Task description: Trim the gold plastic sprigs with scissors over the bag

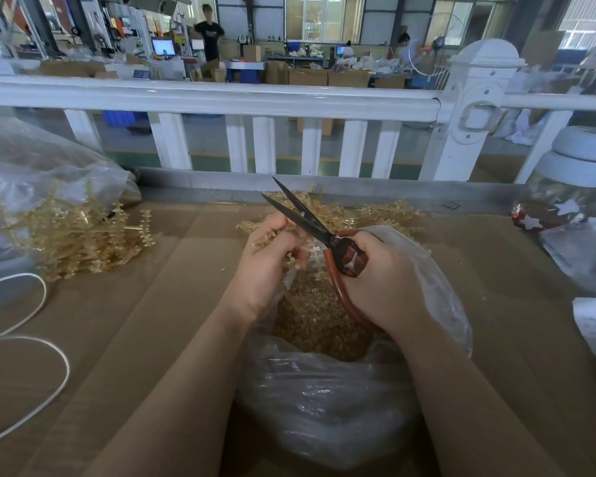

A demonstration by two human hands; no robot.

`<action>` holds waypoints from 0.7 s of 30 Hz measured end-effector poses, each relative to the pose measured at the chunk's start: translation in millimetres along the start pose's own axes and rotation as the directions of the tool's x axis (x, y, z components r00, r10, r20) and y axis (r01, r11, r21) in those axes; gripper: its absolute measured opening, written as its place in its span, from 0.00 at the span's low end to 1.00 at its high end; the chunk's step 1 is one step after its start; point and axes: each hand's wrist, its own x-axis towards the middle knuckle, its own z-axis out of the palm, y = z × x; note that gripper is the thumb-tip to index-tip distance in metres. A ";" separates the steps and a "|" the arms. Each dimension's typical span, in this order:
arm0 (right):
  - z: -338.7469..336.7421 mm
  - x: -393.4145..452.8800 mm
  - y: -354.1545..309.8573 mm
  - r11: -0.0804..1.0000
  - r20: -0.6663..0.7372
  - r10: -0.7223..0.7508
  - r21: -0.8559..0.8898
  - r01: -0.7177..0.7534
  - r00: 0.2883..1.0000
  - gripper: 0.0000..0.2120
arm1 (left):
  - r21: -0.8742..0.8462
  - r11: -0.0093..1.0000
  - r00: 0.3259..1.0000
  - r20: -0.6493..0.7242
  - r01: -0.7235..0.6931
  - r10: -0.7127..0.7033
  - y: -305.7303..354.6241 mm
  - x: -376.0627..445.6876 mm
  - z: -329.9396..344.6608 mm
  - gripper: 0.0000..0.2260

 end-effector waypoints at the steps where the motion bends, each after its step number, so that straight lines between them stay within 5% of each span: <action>1: 0.4 0.6 -0.1 1.000 0.019 0.013 0.019 -0.014 1.000 0.21 | 0.001 1.000 1.000 0.002 0.001 -0.001 -0.6 0.2 0.0 0.10; 21: 2.0 1.1 -0.1 0.997 0.033 0.075 0.033 -0.076 0.997 0.24 | -0.030 0.999 0.999 -0.045 0.029 -0.031 0.3 -2.0 3.3 0.10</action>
